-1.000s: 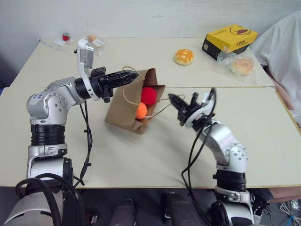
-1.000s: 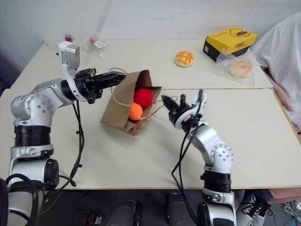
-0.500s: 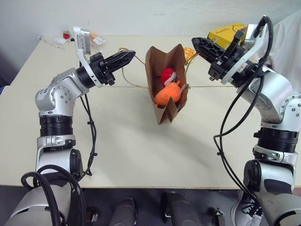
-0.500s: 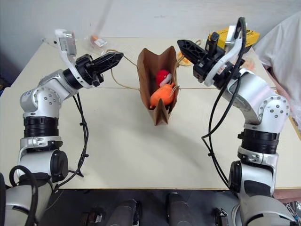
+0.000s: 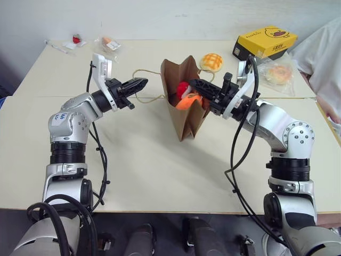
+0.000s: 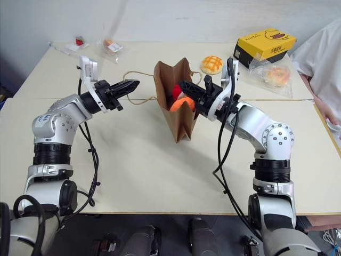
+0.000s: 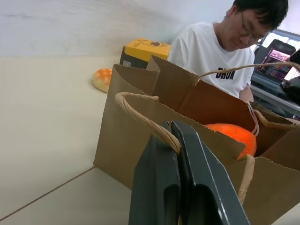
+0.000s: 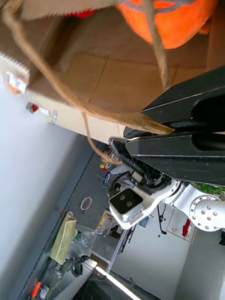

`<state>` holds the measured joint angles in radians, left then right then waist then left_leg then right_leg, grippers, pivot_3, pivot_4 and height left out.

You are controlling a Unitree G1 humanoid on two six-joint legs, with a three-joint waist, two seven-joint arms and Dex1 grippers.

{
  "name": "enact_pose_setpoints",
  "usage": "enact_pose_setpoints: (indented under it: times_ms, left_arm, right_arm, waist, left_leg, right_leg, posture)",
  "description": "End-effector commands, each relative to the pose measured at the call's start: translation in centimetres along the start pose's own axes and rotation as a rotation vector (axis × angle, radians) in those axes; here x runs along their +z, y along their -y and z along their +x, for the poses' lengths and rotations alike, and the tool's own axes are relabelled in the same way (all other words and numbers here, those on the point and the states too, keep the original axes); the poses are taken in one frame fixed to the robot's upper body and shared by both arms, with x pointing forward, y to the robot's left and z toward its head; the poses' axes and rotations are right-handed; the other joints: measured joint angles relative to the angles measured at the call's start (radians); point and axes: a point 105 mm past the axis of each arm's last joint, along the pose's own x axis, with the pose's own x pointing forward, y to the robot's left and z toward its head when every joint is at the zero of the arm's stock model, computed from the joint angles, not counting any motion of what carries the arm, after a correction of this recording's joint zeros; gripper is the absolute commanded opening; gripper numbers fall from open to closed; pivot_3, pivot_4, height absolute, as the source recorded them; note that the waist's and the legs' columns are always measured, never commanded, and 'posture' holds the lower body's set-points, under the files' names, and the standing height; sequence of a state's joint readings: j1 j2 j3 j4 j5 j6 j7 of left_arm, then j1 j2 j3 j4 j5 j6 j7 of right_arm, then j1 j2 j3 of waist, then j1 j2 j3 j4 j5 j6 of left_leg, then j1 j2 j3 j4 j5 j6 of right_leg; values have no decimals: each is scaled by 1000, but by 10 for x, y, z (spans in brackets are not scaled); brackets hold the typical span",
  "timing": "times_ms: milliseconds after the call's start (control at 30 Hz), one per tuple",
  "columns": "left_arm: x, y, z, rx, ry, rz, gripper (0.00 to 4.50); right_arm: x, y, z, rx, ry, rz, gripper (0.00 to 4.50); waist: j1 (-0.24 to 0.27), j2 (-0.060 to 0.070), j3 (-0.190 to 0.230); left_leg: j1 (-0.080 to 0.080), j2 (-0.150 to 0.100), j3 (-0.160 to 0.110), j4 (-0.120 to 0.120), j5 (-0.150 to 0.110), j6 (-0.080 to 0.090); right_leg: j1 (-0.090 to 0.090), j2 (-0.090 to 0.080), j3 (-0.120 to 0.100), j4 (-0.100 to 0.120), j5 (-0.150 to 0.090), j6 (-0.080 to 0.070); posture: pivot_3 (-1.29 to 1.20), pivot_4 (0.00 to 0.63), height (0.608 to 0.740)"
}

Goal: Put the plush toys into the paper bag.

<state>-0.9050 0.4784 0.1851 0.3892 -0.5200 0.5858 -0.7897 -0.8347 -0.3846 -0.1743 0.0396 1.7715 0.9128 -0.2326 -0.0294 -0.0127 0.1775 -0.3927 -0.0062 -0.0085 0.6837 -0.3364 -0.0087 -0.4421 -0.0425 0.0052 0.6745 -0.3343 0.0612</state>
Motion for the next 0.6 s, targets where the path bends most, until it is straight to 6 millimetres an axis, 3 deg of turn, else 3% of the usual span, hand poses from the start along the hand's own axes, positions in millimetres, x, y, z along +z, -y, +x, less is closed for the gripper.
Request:
enact_pose_setpoints:
  times_ms: [33, 200, 267, 367, 467, 600]
  left_arm:
    - [19, 6, -6, -12, 59, 68, 0]
    - [30, 15, -9, -47, 114, 65, 0]
    - [33, 19, -9, -65, 127, 78, 423]
    - [34, 21, -9, -68, 139, 87, 1217]
    - [34, 21, -10, -69, 146, 88, 2226]
    - [35, 22, -12, -67, 153, 86, 3520]
  right_arm:
    - [17, -19, -5, 65, 22, -116, 31]
    - [29, -7, -8, 6, 5, -256, 31]
    - [29, -4, -10, 21, -39, -272, 0]
    - [24, 3, -15, 8, -106, -337, 616]
    - [26, 10, -18, -1, -106, -373, 1692]
    - [30, 5, -22, 47, -99, -414, 3125]
  waist:
    - [0, 0, 0]
    - [2, 0, 0]
    - [2, 0, 0]
    - [2, 0, 0]
    - [0, 0, 0]
    - [1, 0, 0]
  left_leg:
    - [0, 0, 0, 0, 0, 0]
    - [0, 0, 0, 0, 0, 0]
    - [0, 0, 1, 0, 0, 0]
    - [0, 0, 1, 0, 0, 0]
    - [0, 0, 1, 0, 0, 0]
    - [0, 0, 1, 0, 0, 0]
  right_leg:
    - [0, 0, 0, 0, 0, 0]
    - [0, 0, 0, 0, 0, 0]
    - [0, 0, 0, 0, 0, 0]
    - [0, 0, 0, 0, 0, 0]
    - [0, 0, 0, 0, 0, 0]
    - [0, 0, 0, 1, 0, 0]
  posture:
    - [0, 150, 740]
    - [0, 150, 740]
    - [0, 150, 740]
    - [0, 150, 740]
    - [0, 150, 740]
    - [0, 150, 740]
